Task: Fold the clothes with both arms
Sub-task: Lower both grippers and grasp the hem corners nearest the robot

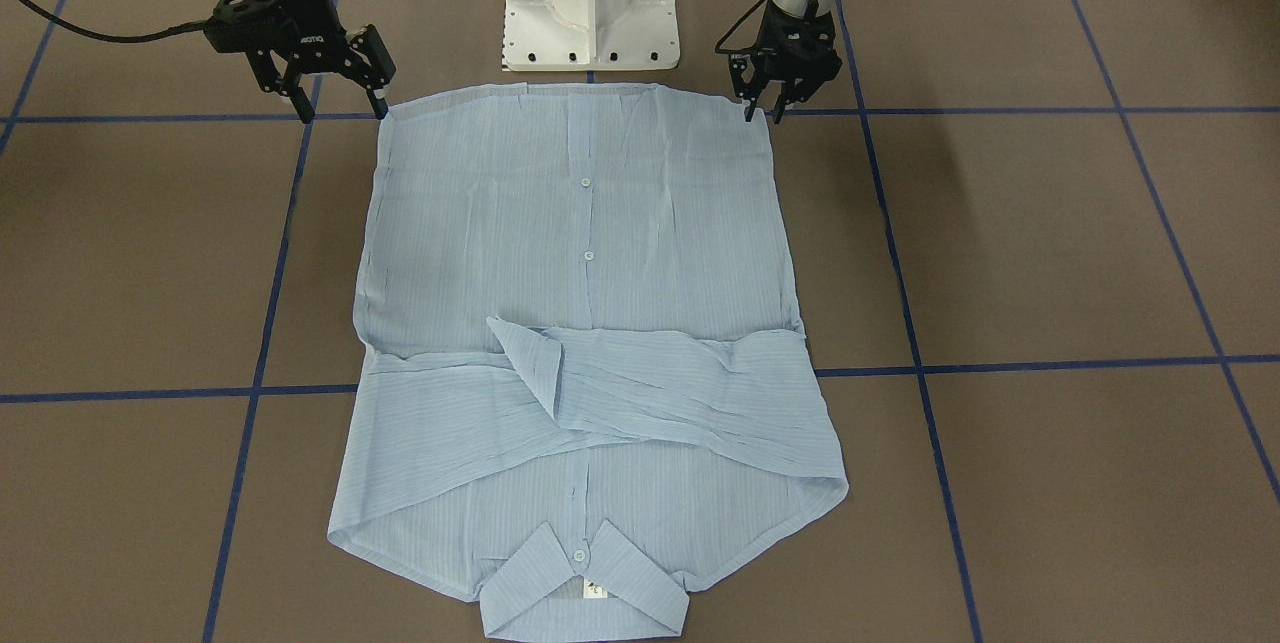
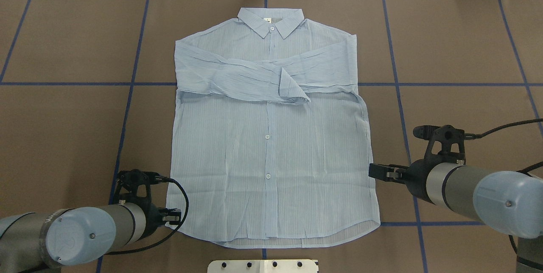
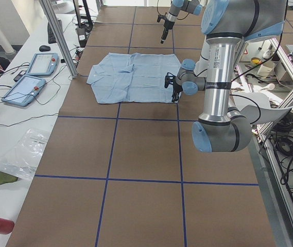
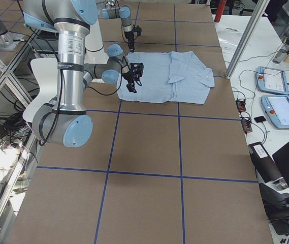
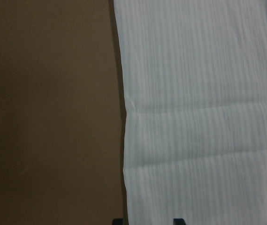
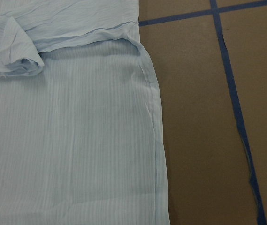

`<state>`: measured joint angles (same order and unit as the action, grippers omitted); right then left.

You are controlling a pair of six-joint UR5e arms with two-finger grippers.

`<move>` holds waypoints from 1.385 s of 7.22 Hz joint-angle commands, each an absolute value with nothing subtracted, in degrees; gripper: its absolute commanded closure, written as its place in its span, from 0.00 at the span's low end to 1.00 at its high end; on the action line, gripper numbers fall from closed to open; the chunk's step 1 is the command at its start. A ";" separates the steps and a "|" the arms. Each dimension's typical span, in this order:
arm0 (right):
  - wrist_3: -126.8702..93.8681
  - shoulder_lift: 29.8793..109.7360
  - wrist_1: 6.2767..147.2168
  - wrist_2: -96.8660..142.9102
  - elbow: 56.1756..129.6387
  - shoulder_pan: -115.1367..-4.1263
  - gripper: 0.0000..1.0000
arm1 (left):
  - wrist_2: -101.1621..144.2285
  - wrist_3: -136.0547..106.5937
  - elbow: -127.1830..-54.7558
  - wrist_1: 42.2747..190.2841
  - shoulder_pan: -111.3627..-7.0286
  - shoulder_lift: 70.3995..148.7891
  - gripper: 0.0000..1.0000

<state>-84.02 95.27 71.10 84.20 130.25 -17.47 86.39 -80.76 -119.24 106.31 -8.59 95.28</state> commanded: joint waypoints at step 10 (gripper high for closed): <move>-84.02 95.27 71.19 84.20 130.17 -17.49 0.00 | 86.66 -80.68 -116.89 104.68 -6.24 97.91 0.83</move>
